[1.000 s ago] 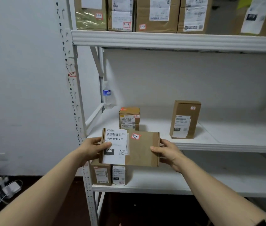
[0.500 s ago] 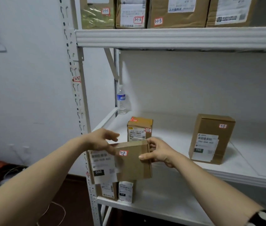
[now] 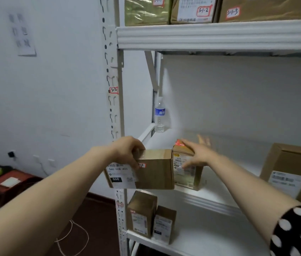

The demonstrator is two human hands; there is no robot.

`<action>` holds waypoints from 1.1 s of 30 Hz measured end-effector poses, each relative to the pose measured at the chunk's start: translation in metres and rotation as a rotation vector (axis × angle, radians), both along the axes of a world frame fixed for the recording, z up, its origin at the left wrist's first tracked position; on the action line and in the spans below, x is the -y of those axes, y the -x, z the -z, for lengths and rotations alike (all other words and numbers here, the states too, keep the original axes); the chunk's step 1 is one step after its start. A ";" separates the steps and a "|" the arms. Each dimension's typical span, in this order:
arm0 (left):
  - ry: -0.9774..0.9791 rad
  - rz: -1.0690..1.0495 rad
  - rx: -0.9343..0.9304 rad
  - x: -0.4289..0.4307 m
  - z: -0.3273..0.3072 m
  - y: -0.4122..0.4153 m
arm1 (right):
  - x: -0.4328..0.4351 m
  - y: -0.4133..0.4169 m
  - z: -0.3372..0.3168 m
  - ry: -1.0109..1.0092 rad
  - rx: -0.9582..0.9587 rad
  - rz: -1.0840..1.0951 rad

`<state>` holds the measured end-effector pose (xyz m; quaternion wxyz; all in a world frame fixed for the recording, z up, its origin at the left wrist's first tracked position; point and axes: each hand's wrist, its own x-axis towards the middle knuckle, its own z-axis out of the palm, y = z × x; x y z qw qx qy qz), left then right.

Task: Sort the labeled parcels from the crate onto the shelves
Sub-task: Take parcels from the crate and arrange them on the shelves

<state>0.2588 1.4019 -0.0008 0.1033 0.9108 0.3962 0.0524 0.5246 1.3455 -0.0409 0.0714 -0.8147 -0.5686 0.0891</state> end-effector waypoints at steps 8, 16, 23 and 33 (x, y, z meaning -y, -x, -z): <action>-0.072 0.068 0.068 -0.014 0.001 -0.027 | 0.012 -0.032 0.007 -0.054 -0.125 -0.029; -0.078 0.127 -0.003 -0.021 0.021 -0.068 | 0.055 -0.065 0.004 -0.077 -0.171 -0.003; -0.108 0.082 -0.113 -0.035 0.039 -0.075 | 0.053 -0.061 0.010 -0.171 -0.146 0.038; -0.094 0.099 -0.193 -0.048 0.033 -0.075 | 0.042 -0.049 0.015 -0.205 -0.193 0.007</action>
